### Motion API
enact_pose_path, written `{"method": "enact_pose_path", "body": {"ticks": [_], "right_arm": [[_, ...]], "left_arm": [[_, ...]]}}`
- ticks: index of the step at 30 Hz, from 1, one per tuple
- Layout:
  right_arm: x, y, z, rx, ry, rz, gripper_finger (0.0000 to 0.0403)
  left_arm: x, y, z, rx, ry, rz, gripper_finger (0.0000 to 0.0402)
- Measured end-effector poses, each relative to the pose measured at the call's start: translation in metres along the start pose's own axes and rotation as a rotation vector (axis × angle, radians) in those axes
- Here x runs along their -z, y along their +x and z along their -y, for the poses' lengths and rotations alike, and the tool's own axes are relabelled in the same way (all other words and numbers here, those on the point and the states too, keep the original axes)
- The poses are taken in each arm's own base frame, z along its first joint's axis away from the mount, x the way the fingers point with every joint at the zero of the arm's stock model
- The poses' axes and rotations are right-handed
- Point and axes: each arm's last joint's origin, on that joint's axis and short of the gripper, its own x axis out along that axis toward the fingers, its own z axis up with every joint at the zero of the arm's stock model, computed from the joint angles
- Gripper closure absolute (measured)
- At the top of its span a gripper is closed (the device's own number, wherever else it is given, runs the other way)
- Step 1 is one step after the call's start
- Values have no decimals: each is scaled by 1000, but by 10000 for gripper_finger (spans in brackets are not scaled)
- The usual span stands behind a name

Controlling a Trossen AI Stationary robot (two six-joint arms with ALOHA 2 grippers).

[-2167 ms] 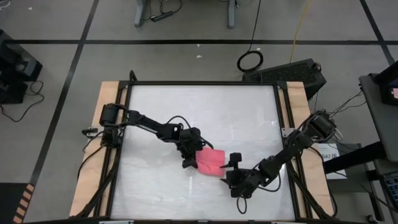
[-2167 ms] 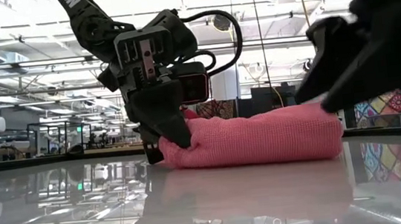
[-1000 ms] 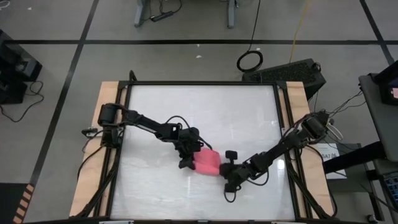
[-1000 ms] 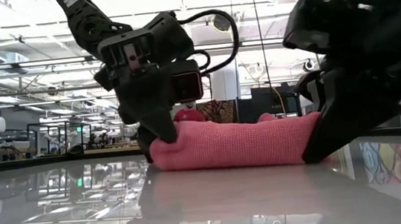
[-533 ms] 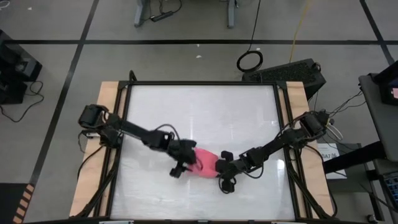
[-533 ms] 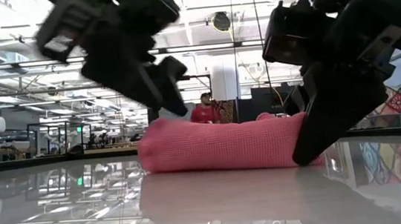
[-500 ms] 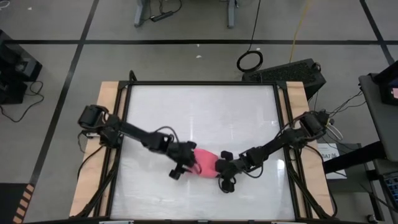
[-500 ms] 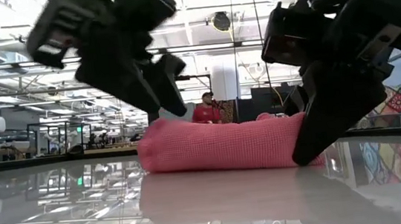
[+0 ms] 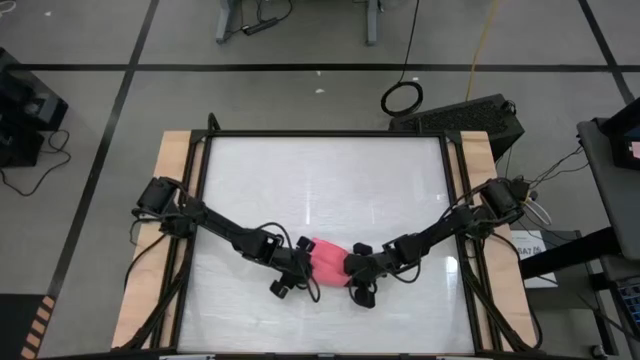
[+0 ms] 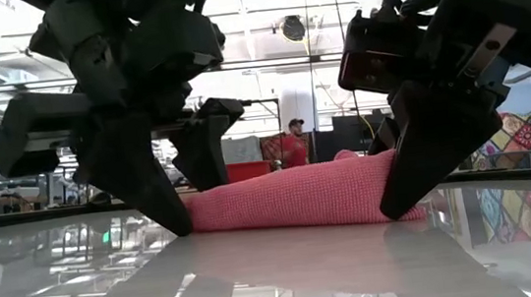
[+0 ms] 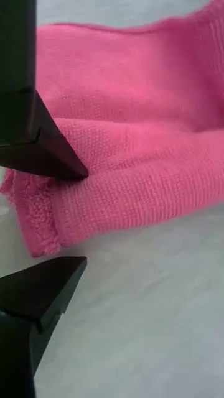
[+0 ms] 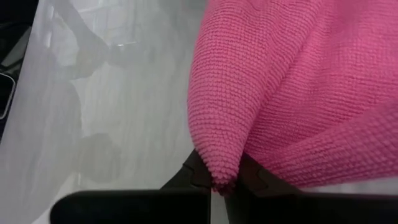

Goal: Roll towel
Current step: Roll the pink microfiber cloth

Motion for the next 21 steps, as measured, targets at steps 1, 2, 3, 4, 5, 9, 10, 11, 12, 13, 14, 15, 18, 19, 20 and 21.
{"method": "enact_pose_path", "body": {"ticks": [1, 2, 3, 4, 5, 9, 10, 11, 12, 13, 14, 15, 18, 19, 20, 21], "right_arm": [[0, 0, 0, -3, 2, 4, 395], [-1, 0, 0, -5, 3, 7, 395], [-1, 0, -1, -12, 3, 13, 395], [-2, 0, -2, -22, 3, 20, 395], [-2, 0, -2, -34, 2, 22, 395], [-3, 0, -3, -49, 2, 29, 394], [-4, -1, -3, -49, 4, 29, 394], [-4, -1, -4, -49, 8, 29, 394], [-4, -1, -4, -48, 19, 30, 392], [-4, -1, -4, -47, 23, 31, 386], [-4, -3, -4, -47, 23, 30, 378], [-4, -4, -5, -44, 22, 26, 367], [-2, -10, -7, -8, 20, 13, 316], [-1, -12, -8, 10, 16, 10, 297], [0, -15, -9, 24, 12, 8, 277], [1, -18, -11, 38, 1, 6, 257]], "left_arm": [[0, 0, 0, -4, -9, -3, 182], [0, 0, -1, -10, -15, -5, 183], [0, 0, -1, -19, -24, -7, 187], [1, 0, -1, -29, -32, -10, 193], [1, 0, -2, -35, -39, -12, 205], [3, 0, -9, -39, -78, -14, 299], [4, 0, -11, -29, -88, -11, 332], [4, 0, -13, -13, -96, -7, 362], [5, 0, -14, 0, -101, -4, 379], [5, 0, -15, 9, -112, -1, 384], [5, 0, -16, 21, -129, 5, 384], [5, 0, -18, 46, -143, 16, 384], [6, 0, -24, 153, -216, 52, 388], [7, 0, -26, 190, -247, 62, 391], [8, -1, -29, 224, -279, 69, 392], [9, -1, -32, 264, -311, 76, 392]]}}
